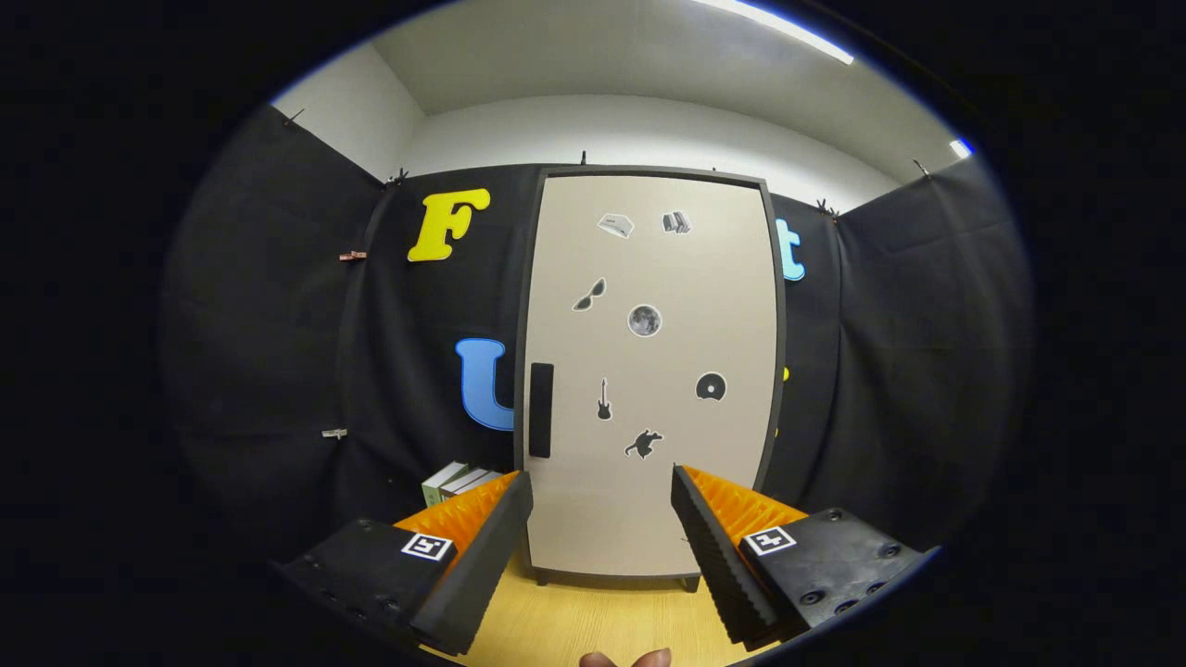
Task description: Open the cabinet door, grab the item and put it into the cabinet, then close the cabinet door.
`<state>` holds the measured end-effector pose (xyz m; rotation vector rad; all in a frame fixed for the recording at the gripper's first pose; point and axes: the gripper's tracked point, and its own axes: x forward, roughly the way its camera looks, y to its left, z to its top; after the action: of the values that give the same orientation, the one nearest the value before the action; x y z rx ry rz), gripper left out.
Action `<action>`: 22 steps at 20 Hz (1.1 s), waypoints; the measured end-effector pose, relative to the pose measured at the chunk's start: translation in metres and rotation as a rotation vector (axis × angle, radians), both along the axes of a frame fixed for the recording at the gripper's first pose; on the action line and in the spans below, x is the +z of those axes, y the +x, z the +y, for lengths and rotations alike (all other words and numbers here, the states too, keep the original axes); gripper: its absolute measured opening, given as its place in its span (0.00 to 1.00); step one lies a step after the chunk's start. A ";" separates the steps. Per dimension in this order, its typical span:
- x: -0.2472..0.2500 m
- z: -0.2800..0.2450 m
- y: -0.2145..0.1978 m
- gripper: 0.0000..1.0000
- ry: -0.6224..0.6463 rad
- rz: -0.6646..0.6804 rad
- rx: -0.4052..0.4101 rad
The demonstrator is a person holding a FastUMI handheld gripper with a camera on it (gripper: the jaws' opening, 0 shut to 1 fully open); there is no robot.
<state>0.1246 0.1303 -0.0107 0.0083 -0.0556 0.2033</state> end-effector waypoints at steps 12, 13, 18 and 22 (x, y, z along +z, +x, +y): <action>0.003 0.002 0.000 0.98 -0.012 -0.004 -0.052; 0.002 0.002 0.001 0.98 -0.013 -0.002 -0.055; 0.000 0.006 0.002 0.98 0.007 0.017 -0.055; -0.001 0.006 0.004 0.98 0.038 0.030 -0.060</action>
<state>0.1289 0.1365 -0.0115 0.0473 -0.0297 0.1421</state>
